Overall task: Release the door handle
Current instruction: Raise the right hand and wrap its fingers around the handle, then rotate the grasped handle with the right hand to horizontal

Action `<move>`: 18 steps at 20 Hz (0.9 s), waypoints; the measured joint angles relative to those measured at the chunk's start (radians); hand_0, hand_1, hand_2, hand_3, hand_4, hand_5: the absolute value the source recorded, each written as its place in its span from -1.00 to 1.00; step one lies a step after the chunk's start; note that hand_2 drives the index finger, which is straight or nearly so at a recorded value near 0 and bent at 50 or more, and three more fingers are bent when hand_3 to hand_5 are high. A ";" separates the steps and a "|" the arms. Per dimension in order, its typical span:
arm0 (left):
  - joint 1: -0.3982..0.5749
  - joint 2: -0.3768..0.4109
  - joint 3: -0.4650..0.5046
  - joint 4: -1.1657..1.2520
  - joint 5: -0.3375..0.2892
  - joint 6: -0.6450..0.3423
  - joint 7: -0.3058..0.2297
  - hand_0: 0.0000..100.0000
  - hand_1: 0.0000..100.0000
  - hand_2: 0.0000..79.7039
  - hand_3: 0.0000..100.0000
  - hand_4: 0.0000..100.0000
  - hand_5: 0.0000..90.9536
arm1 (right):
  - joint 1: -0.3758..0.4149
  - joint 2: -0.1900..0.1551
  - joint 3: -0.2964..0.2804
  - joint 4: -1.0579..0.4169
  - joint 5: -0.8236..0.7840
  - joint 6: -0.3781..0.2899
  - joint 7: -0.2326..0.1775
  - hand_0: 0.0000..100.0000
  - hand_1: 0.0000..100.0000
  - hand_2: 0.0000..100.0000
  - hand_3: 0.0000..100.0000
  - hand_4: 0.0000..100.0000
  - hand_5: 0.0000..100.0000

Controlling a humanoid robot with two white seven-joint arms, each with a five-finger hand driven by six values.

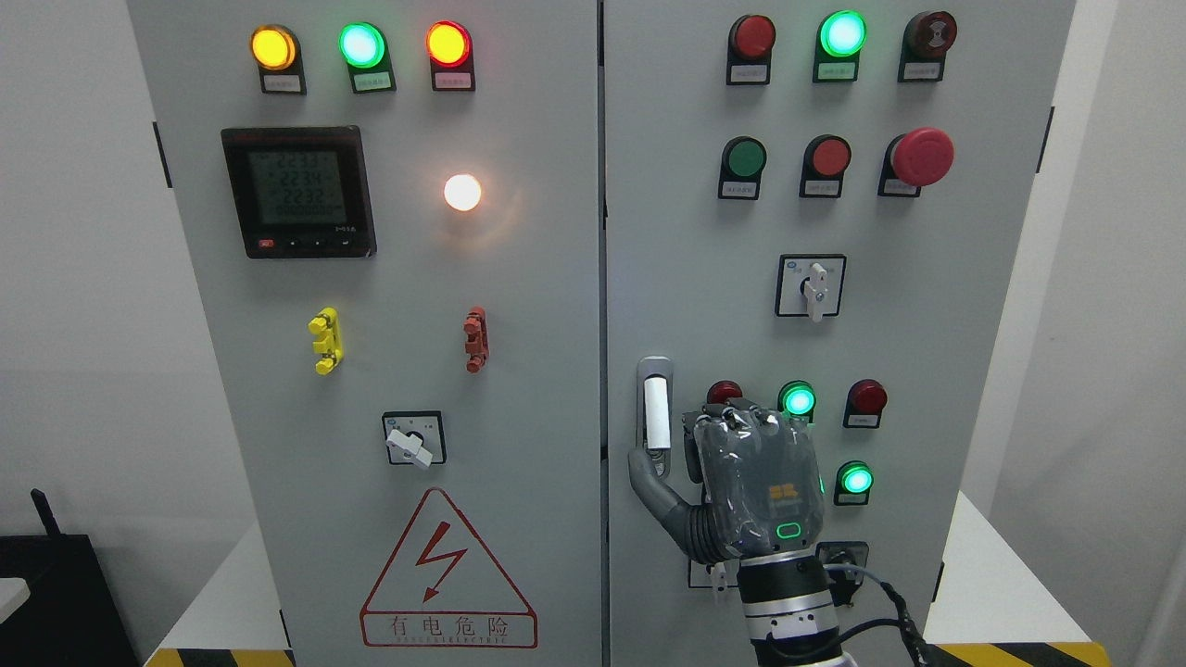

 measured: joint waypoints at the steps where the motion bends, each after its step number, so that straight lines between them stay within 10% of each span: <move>1: 0.000 0.000 0.000 0.000 0.000 0.000 0.000 -0.76 -0.22 -1.00 -1.00 -1.00 -1.00 | 0.000 0.000 0.000 0.000 0.000 0.002 0.000 -0.37 -0.16 0.93 1.00 0.83 0.99; 18: 0.000 0.000 0.000 0.000 0.000 0.000 0.000 -0.76 -0.22 -1.00 -1.00 -1.00 -1.00 | 0.004 0.001 -0.013 0.001 -0.001 0.012 -0.007 -0.31 -0.12 0.93 1.00 0.83 0.99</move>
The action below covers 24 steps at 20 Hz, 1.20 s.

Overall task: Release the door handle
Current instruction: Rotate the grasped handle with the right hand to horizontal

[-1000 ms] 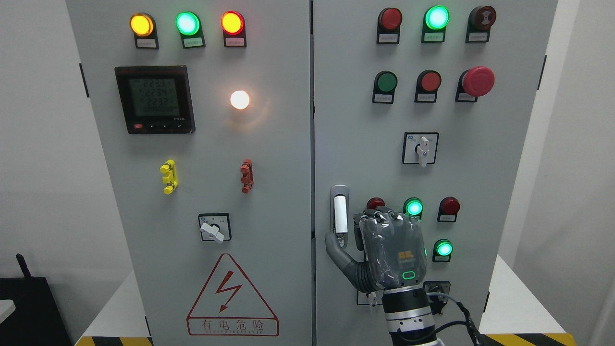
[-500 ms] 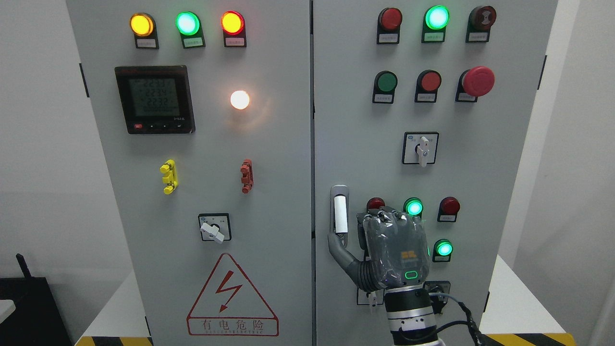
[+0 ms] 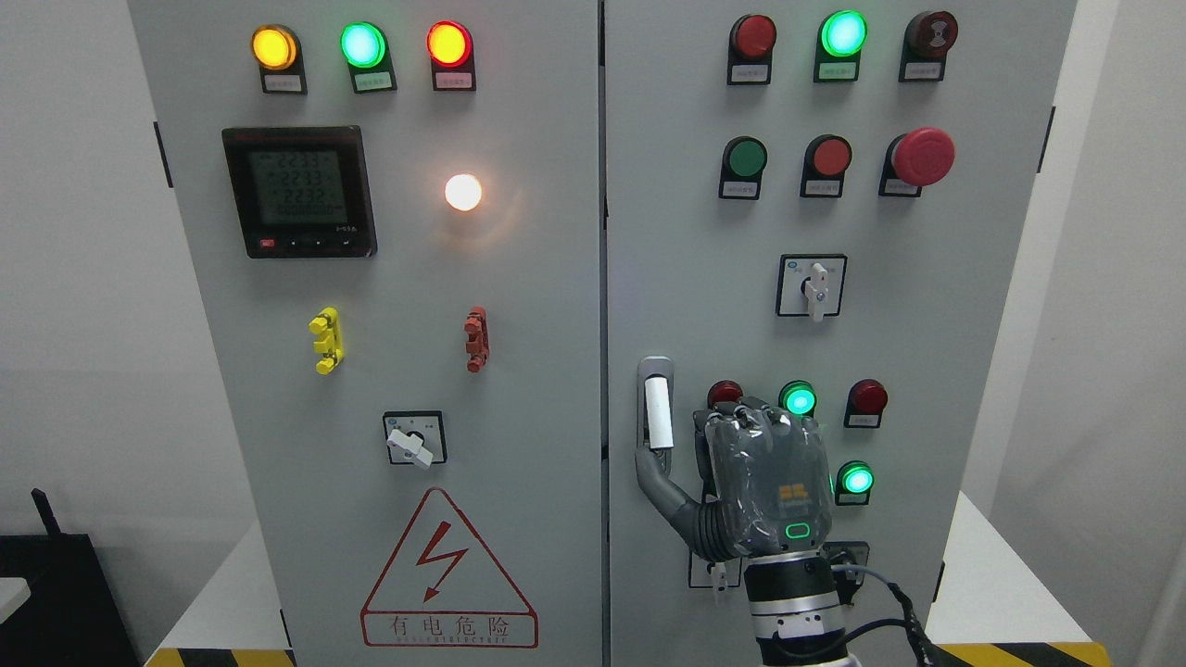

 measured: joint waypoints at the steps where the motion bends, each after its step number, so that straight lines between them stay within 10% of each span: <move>1: 0.000 0.000 0.000 0.000 0.000 0.000 0.000 -0.76 -0.22 -1.00 -1.00 -1.00 -1.00 | 0.000 0.000 -0.002 0.000 0.000 0.000 0.000 -0.31 -0.11 0.93 1.00 0.83 0.99; 24: 0.000 0.000 0.000 0.000 0.000 0.000 0.000 -0.76 -0.22 -1.00 -1.00 -1.00 -1.00 | 0.006 0.003 -0.031 -0.010 -0.001 0.000 -0.005 -0.24 -0.08 0.95 1.00 0.84 0.99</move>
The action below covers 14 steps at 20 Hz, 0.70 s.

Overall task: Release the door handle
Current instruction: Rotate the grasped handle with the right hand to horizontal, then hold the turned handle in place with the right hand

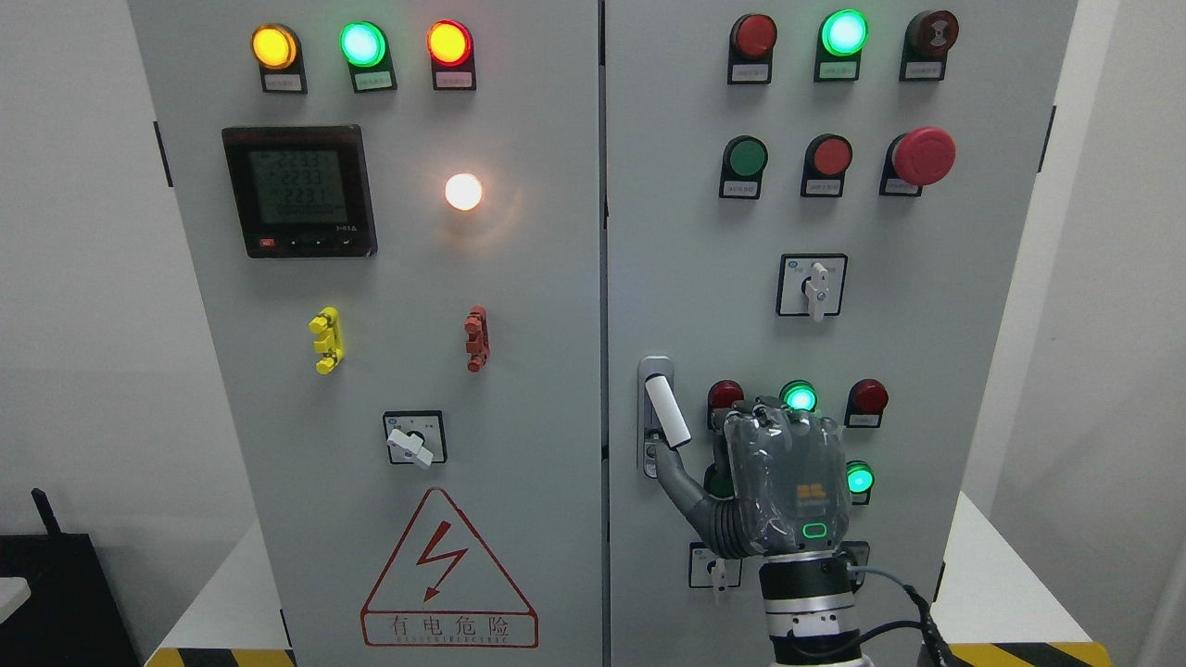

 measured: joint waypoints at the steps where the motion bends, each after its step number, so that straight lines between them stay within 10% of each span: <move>1: 0.000 0.000 0.000 0.000 0.000 0.000 0.000 -0.76 -0.22 -1.00 -1.00 -1.00 -1.00 | 0.000 0.000 -0.001 -0.001 0.000 0.000 0.000 -0.24 -0.08 0.95 1.00 0.84 0.99; 14: 0.000 0.000 0.000 0.000 0.000 0.000 0.000 -0.76 -0.22 -1.00 -1.00 -1.00 -1.00 | 0.001 -0.002 -0.019 -0.015 -0.001 0.002 -0.006 -0.25 -0.04 0.96 1.00 0.85 0.99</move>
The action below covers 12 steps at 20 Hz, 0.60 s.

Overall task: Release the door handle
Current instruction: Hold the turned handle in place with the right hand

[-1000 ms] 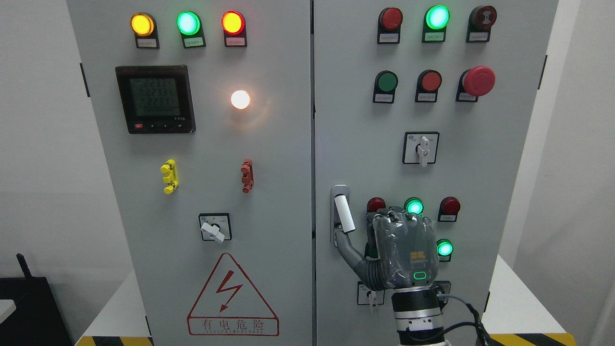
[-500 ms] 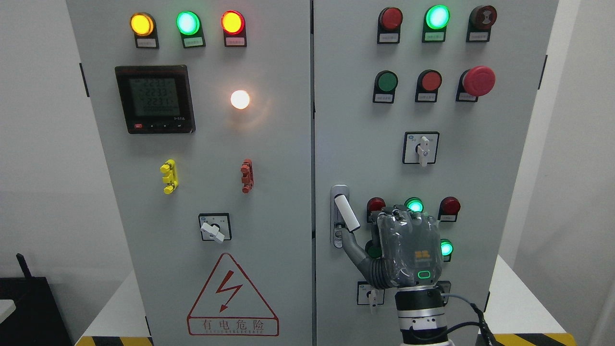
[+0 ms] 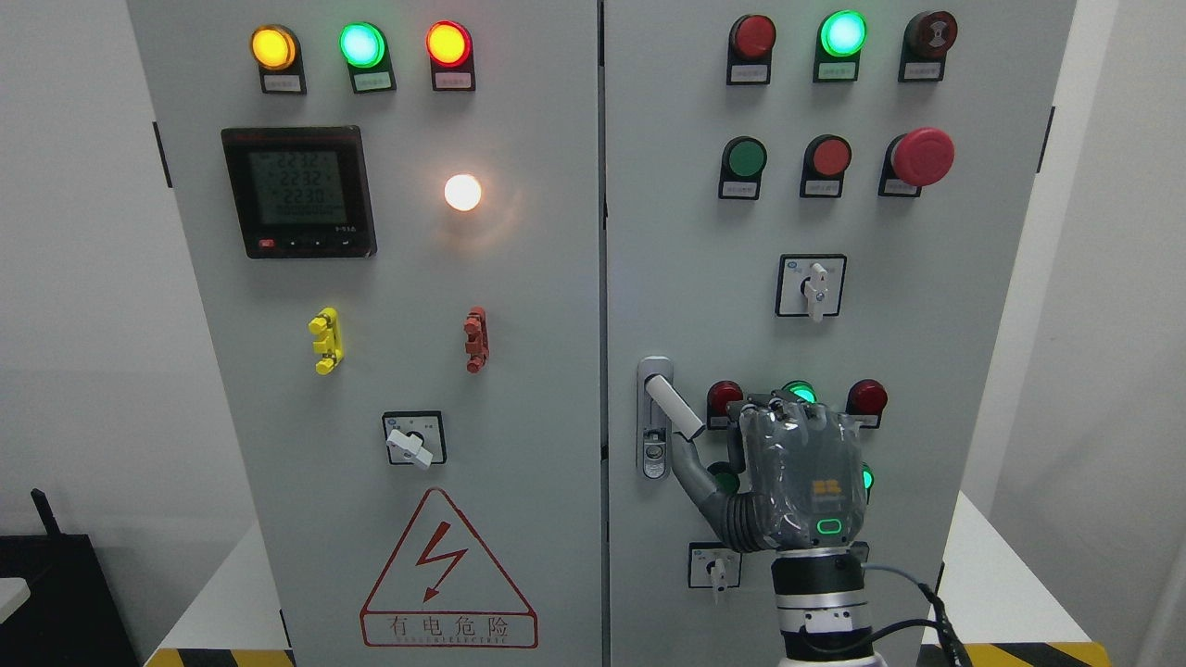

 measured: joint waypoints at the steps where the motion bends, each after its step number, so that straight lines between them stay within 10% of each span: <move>1: 0.000 0.000 0.000 0.000 0.000 0.000 0.000 -0.76 -0.22 -1.00 -1.00 -1.00 -1.00 | 0.000 0.000 -0.001 -0.001 0.000 0.000 0.000 -0.25 -0.03 0.96 1.00 0.85 0.99; 12: 0.000 0.000 0.000 0.000 0.000 0.000 0.000 -0.76 -0.22 -1.00 -1.00 -1.00 -1.00 | 0.001 -0.005 -0.013 -0.007 0.000 -0.003 -0.001 -0.25 -0.01 0.97 1.00 0.85 0.98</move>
